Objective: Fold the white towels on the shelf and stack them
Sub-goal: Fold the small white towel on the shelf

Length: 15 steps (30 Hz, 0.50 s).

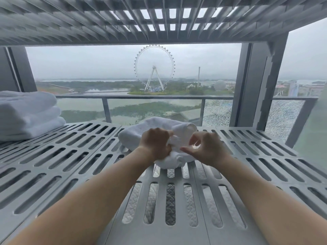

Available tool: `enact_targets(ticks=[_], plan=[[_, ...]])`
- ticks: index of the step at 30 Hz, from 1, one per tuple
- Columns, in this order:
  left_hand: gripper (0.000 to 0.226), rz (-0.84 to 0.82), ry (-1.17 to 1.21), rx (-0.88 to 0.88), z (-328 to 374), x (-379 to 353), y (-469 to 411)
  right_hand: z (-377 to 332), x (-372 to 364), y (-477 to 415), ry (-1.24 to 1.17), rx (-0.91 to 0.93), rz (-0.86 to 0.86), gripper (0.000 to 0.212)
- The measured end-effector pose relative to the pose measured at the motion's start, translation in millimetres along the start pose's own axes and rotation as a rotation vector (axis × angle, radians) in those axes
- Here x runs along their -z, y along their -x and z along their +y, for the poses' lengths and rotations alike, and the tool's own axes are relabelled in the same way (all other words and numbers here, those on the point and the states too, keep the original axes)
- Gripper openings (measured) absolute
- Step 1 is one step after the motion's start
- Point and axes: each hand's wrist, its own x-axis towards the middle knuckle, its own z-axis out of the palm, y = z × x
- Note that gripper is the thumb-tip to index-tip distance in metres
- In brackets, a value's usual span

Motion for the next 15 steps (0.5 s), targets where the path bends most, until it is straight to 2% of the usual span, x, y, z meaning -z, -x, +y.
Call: enact_targets(ticks=[3,5,8,11,15], plan=[[0.033,0.032,-0.01,0.064,-4.6,5.9,-1.7,-17.5,-8.1,6.6,0.025,-0.037,-0.127,0.055],[0.032,0.033,-0.023,0.081,-6.7,8.9,-1.2,-27.2,-16.6,8.3,0.058,-0.041,-0.133,0.059],[0.037,0.055,-0.025,0.098,-8.2,11.9,2.8,-37.5,-22.6,5.8,-0.004,-0.072,-0.151,0.045],[0.042,0.089,-0.082,0.113,-14.2,12.6,6.0,-48.2,-21.4,1.4,0.078,-0.016,-0.205,0.023],[0.041,0.064,-0.166,0.144,-29.2,17.9,11.1,-51.8,-14.4,-3.3,0.22,0.058,-0.259,0.024]])
